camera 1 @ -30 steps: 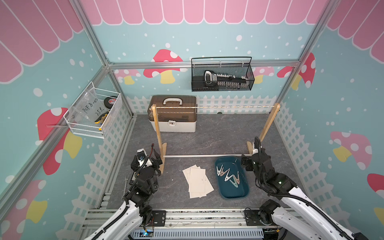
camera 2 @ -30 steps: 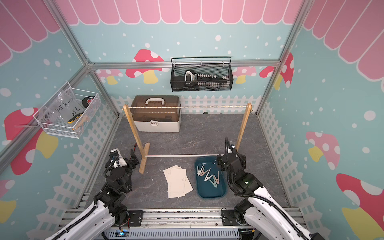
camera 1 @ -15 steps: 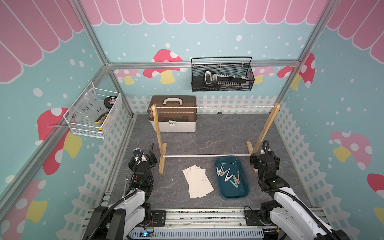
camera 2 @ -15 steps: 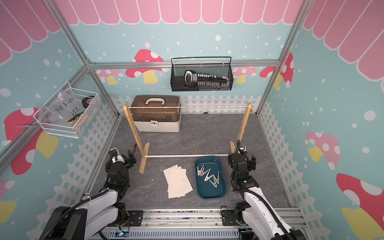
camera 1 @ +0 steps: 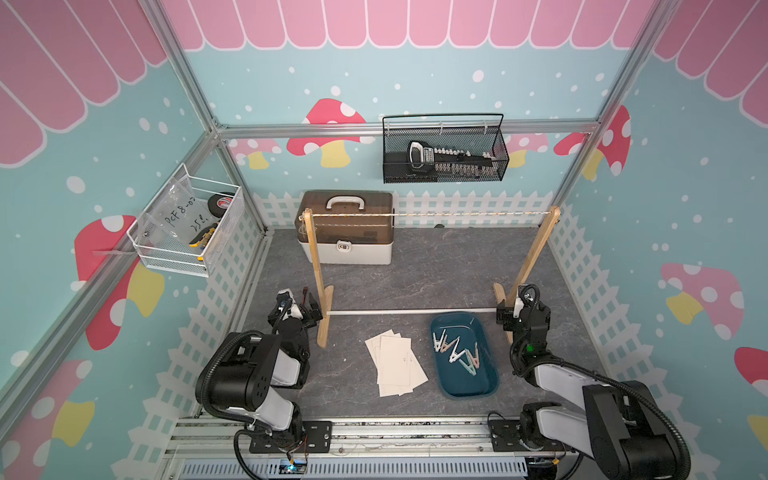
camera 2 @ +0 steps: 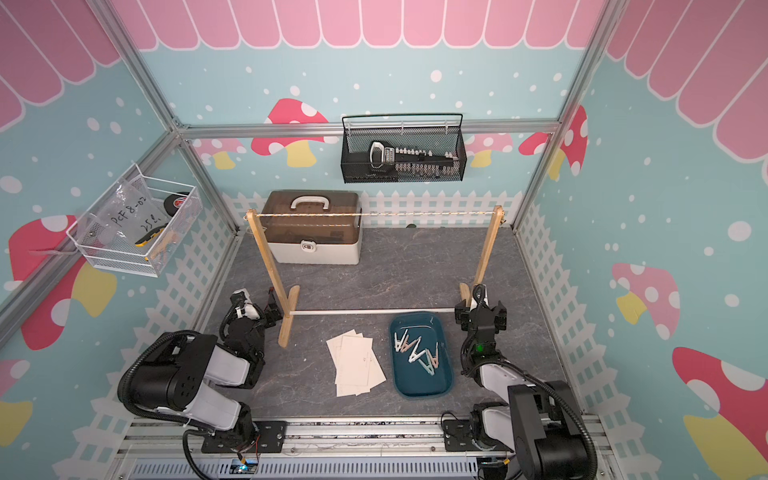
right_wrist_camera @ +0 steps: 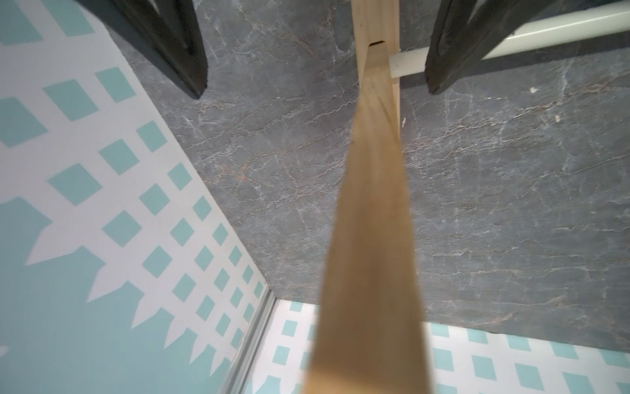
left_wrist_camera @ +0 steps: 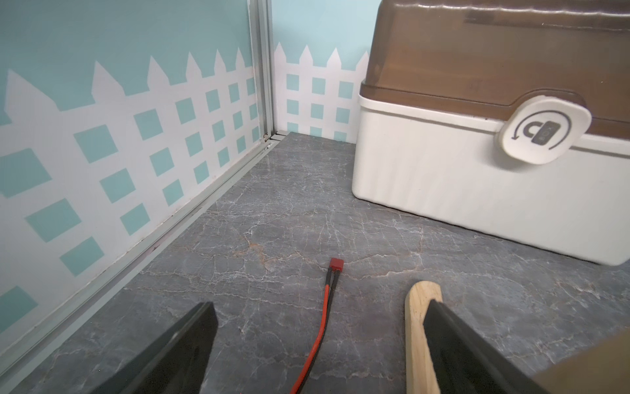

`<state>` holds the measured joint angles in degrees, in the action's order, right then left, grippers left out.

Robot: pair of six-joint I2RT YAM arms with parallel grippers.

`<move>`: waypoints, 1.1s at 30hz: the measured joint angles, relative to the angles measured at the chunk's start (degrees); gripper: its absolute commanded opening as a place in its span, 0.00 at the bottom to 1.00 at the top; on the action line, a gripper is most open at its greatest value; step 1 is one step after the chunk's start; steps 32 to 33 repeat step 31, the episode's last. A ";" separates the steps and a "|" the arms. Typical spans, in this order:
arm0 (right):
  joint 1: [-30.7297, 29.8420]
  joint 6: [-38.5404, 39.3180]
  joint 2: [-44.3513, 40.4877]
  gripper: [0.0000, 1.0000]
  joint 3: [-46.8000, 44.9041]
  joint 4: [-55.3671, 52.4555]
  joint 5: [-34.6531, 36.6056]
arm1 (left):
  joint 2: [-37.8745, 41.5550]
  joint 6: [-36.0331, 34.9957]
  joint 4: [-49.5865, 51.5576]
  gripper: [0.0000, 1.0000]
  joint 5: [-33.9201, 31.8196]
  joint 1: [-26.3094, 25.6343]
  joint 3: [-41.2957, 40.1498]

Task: Remove the postcards from the strings
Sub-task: Reset both arms

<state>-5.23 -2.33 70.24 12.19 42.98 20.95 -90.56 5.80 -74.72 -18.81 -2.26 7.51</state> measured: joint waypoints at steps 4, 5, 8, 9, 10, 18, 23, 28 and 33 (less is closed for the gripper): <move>0.07 0.74 5.73 0.99 0.02 7.93 -2.69 | 0.26 0.02 -0.22 0.99 1.03 0.46 1.60; 0.13 0.96 7.19 0.99 0.02 9.51 -3.23 | 0.37 0.00 0.07 0.99 1.40 0.52 2.01; 0.33 1.88 13.27 0.99 0.07 14.80 -5.25 | 1.44 -0.02 2.84 0.99 2.38 0.66 4.13; 0.33 2.12 15.21 0.99 0.07 16.39 -5.73 | 1.68 -0.02 4.09 0.99 2.51 0.70 5.16; 0.33 2.27 16.57 0.99 0.07 17.38 -6.12 | 1.90 -0.02 5.44 0.99 2.60 0.74 6.16; 0.39 2.29 17.09 0.99 5.46 15.47 -6.45 | 2.08 -0.02 12.81 0.99 3.04 0.74 9.75; 0.42 2.29 17.09 0.99 5.77 14.78 -6.45 | 2.08 -0.26 18.71 0.99 3.30 0.68 12.20; 0.44 2.29 17.09 0.99 5.77 14.21 -6.45 | 2.08 -1.66 22.32 0.99 5.92 0.52 14.67; 0.44 2.32 17.09 0.99 5.77 13.99 -6.45 | 2.08 -1.79 23.39 0.99 6.51 0.52 14.71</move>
